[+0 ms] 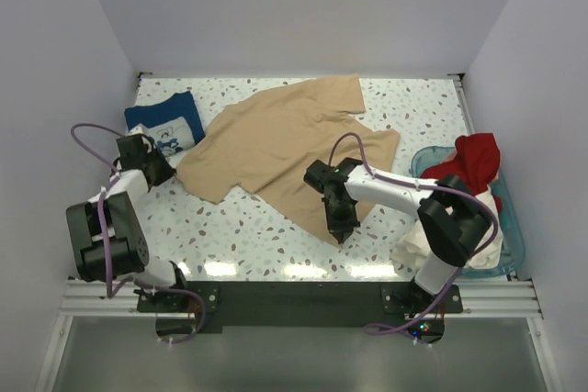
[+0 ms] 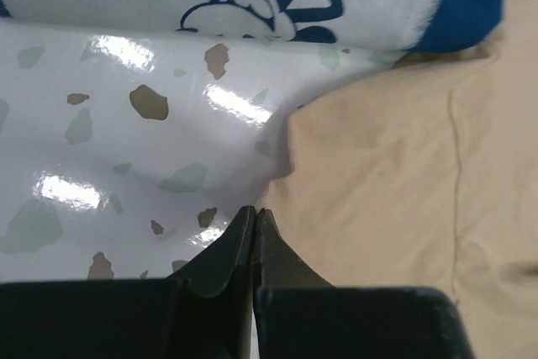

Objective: Fold and stack the t-shirts
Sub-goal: Flatten the tshirt out

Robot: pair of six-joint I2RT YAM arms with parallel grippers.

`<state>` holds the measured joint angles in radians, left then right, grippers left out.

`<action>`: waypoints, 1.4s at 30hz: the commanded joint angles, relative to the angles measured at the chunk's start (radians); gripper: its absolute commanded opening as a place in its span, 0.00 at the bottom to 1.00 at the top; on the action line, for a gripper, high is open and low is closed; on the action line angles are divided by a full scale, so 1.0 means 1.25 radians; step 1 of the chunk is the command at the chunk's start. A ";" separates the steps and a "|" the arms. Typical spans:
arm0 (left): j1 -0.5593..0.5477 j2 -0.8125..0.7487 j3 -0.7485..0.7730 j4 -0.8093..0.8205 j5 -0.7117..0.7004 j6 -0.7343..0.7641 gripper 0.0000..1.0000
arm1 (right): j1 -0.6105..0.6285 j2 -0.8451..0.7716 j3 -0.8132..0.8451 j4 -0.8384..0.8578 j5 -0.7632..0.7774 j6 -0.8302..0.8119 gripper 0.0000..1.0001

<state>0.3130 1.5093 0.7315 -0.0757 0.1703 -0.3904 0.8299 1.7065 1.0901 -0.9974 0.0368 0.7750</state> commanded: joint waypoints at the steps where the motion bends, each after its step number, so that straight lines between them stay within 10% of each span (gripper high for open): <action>1: -0.003 -0.104 0.011 -0.019 0.040 -0.039 0.00 | -0.007 -0.074 0.072 -0.106 0.039 -0.017 0.00; 15: -0.004 -0.394 0.006 -0.117 0.070 -0.156 0.00 | -0.114 -0.197 0.293 -0.325 0.121 -0.071 0.00; 29: -0.002 -0.366 0.636 -0.290 0.050 -0.203 0.00 | -0.177 -0.274 0.875 -0.405 0.411 -0.185 0.00; 37: -0.004 -0.329 0.931 -0.355 0.021 -0.215 0.00 | -0.177 -0.415 0.880 -0.236 0.477 -0.264 0.00; 42: -0.004 -0.291 0.914 -0.262 0.060 -0.261 0.00 | -0.177 -0.398 0.839 -0.163 0.547 -0.303 0.00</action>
<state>0.3115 1.0901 1.9079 -0.4622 0.2283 -0.6647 0.6083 1.1427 2.1902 -1.2861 0.6189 0.4595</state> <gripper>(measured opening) 0.027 0.025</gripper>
